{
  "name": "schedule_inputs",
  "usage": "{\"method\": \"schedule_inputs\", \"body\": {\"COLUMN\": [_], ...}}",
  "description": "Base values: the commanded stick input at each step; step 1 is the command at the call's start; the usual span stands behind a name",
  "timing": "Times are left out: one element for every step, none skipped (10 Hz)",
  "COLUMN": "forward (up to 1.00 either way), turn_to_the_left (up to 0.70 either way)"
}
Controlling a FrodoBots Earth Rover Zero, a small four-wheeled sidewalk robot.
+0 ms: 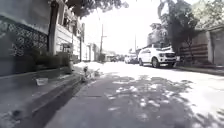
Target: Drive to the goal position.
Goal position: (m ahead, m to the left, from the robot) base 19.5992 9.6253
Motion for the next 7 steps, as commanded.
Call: {"method": "schedule_inputs", "body": {"forward": [1.00,1.00,1.00,1.00,1.00,1.00,1.00], "turn_to_the_left": [0.00,0.00,0.00,0.00,0.00,0.00,0.00]}}
